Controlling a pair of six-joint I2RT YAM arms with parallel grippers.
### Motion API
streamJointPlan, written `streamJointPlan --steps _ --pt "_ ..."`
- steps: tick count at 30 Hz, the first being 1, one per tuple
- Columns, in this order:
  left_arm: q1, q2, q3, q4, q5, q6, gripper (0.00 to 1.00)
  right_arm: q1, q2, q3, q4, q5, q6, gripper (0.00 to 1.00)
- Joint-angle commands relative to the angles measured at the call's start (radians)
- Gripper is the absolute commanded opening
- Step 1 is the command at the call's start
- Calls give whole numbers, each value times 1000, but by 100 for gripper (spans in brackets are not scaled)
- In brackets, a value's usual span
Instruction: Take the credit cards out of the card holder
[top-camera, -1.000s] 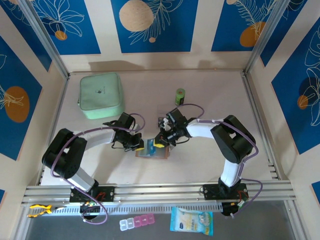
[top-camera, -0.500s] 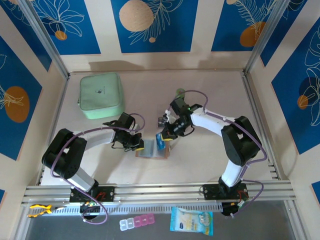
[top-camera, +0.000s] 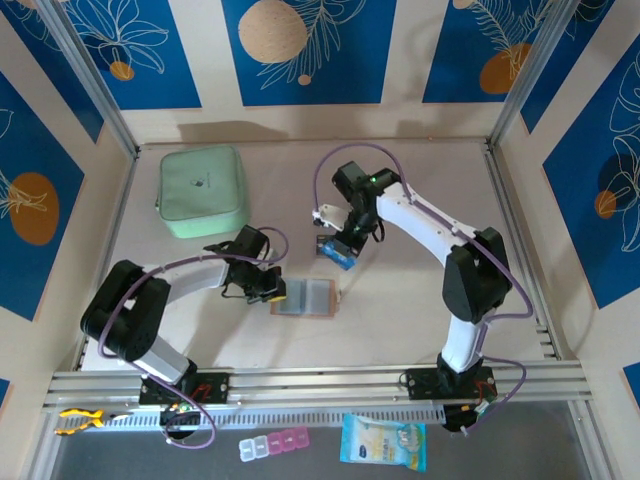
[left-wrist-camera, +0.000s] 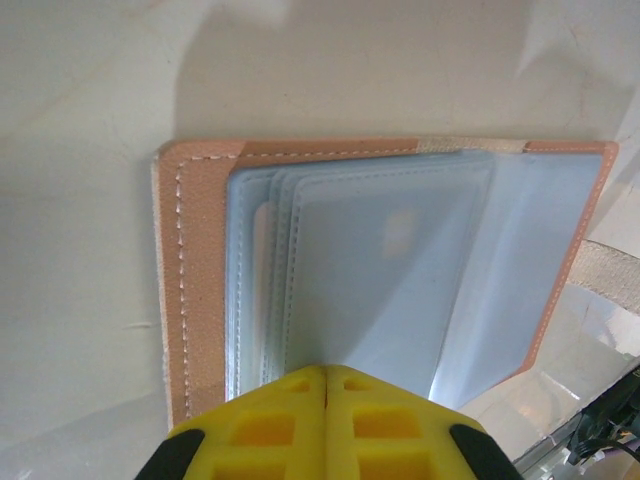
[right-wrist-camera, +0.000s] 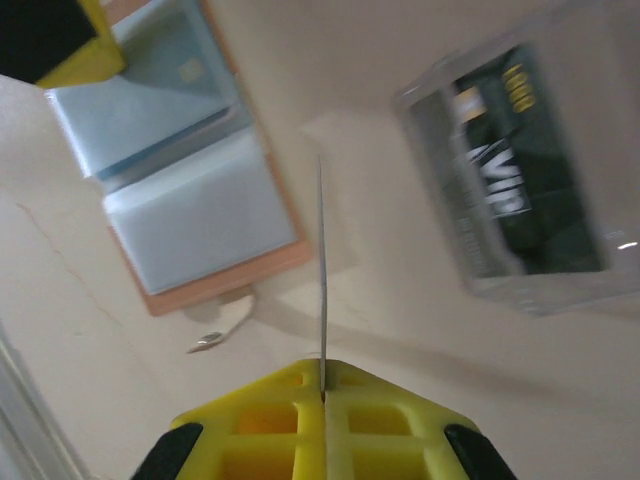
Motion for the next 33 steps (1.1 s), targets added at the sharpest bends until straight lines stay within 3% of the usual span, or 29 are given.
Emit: streamJointPlan --steps 1,10,13,22,29,33 --pt "-6 -36 -15 -40 -14 -18 7 -37 74 141 -125 34 -202 0" --pt "-6 -66 -7 -52 -18 -22 9 -114 354 612 -309 -25 -331 0" --pt "-8 -70 -7 -58 -23 -24 9 -122 406 672 -314 -44 -349 0" --pt "-8 -79 -14 -69 -32 -24 10 -125 492 682 -280 -43 -378 0" --pt "-5 -88 -11 -84 -40 -21 10 -132 494 657 -224 -20 -360 22" --pt "-5 -95 -10 -88 -48 -19 10 -142 434 635 -157 -26 -314 24"
